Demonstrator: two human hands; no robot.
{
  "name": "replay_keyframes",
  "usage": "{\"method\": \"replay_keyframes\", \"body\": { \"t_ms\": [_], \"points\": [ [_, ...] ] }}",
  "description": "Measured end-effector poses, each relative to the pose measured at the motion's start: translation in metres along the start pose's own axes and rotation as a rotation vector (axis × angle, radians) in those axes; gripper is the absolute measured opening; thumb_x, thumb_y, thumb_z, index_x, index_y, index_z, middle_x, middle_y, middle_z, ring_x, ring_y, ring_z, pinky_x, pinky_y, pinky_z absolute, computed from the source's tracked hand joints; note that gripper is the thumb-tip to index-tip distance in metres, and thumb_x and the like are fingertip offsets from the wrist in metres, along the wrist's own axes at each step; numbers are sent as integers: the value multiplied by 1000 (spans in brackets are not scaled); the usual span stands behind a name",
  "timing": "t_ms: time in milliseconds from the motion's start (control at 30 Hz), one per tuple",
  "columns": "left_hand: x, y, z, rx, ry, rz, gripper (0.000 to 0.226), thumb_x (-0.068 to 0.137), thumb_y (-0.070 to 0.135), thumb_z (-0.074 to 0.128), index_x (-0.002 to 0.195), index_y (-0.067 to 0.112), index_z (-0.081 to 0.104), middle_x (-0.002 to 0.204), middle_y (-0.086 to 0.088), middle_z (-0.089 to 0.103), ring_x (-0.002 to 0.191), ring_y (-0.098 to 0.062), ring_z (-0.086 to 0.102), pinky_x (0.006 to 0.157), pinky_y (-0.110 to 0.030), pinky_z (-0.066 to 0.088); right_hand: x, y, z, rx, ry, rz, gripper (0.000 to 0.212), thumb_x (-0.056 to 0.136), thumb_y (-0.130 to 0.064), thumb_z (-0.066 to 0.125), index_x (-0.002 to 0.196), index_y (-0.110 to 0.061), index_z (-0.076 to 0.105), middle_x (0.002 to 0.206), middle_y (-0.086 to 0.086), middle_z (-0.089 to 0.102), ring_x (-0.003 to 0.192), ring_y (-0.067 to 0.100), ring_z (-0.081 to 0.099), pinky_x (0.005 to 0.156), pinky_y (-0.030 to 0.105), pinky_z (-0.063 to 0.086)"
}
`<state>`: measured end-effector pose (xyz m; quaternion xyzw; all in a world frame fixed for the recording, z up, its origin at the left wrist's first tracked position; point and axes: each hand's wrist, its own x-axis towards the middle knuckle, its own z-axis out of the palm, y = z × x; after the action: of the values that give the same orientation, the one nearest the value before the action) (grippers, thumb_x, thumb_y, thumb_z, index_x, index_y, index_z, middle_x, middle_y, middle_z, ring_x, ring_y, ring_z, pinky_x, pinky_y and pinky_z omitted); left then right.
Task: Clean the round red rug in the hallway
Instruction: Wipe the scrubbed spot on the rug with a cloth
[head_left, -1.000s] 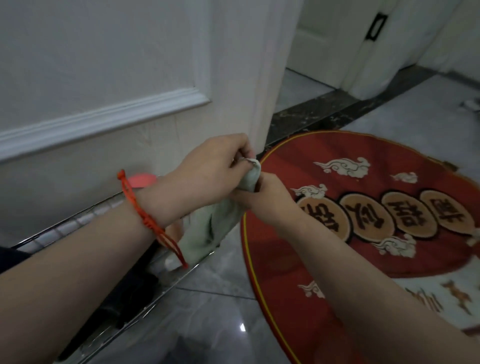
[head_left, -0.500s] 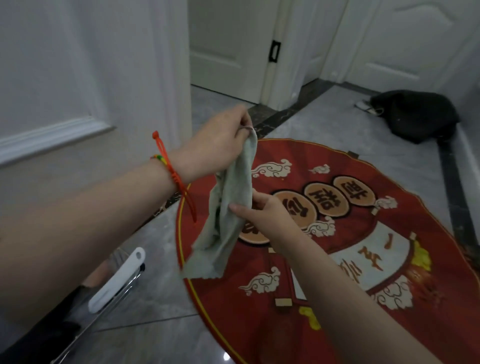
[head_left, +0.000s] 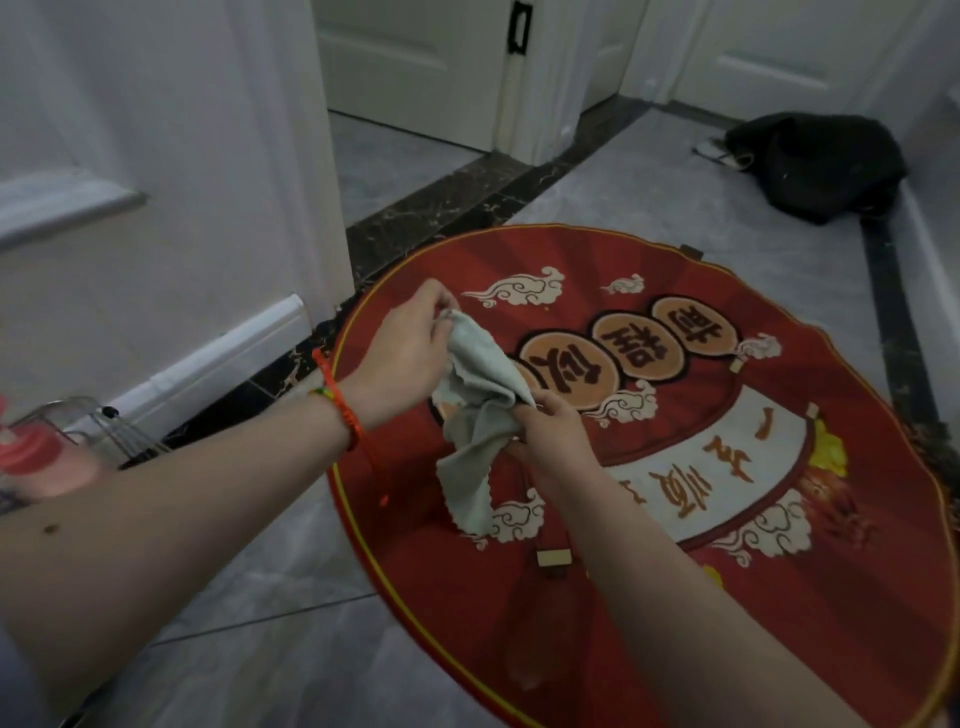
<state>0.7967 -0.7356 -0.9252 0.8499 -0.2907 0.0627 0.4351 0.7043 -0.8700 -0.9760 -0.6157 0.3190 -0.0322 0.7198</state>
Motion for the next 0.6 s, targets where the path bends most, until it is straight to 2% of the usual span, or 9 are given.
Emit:
{"method": "replay_keyframes", "body": {
  "t_ms": [67, 167, 267, 367, 433, 467, 533, 600],
  "points": [
    [-9, -16, 6, -21, 23, -27, 8, 95, 5, 44, 95, 12, 49, 77, 6, 51, 69, -8, 48, 62, -23, 36, 7, 9, 2, 140, -8, 65, 25, 94, -6, 50, 117, -8, 59, 108, 15, 65, 97, 28, 64, 74, 32, 53],
    [-30, -37, 19, -53, 22, -106, 9, 94, 4, 45, 92, 12, 48, 71, 5, 50, 63, -4, 46, 55, -20, 33, 16, 26, 5, 261, 22, 120, 27, 93, -3, 50, 120, -5, 55, 112, 18, 63, 100, 29, 64, 70, 31, 55],
    [-58, -63, 37, -49, -57, -211, 8, 93, 4, 46, 90, 11, 48, 68, 1, 51, 59, -9, 46, 54, -23, 33, 23, 49, 8, 68, 103, 135, 32, 90, -4, 51, 122, -6, 54, 108, 14, 63, 94, 26, 64, 67, 29, 53],
    [-78, -87, 49, -2, -285, -339, 9, 92, 4, 47, 92, 12, 52, 79, -6, 57, 69, -17, 52, 64, -32, 40, 23, 59, 10, -142, 152, 69, 26, 91, -10, 50, 116, -8, 52, 105, 6, 59, 85, 13, 56, 65, 23, 44],
    [-83, -97, 52, 72, -453, -385, 16, 93, 9, 46, 91, 9, 62, 91, -7, 63, 83, -20, 57, 74, -36, 47, 23, 62, 13, -248, 164, -8, 24, 94, -17, 47, 117, -14, 50, 113, 4, 56, 93, 13, 54, 72, 26, 42],
    [-83, -101, 53, 107, -473, -387, 23, 94, 12, 44, 88, 9, 66, 94, -6, 65, 87, -21, 58, 78, -39, 48, 24, 65, 17, -323, 162, -63, 26, 95, -19, 45, 121, -16, 49, 118, 4, 54, 101, 16, 53, 78, 26, 40],
    [-79, -107, 54, 159, -383, -360, 26, 94, 12, 43, 87, 13, 69, 98, -1, 65, 91, -18, 58, 81, -40, 48, 27, 72, 25, -491, 123, -173, 35, 97, -23, 42, 131, -20, 48, 133, 3, 44, 122, 19, 44, 91, 27, 37],
    [-74, -116, 56, 230, -285, -300, 25, 91, 7, 44, 99, 14, 66, 104, -3, 61, 97, -21, 54, 82, -38, 45, 33, 81, 35, -680, 82, -246, 39, 99, -29, 43, 136, -22, 48, 147, 3, 31, 134, 20, 33, 105, 32, 35]
  ]
}}
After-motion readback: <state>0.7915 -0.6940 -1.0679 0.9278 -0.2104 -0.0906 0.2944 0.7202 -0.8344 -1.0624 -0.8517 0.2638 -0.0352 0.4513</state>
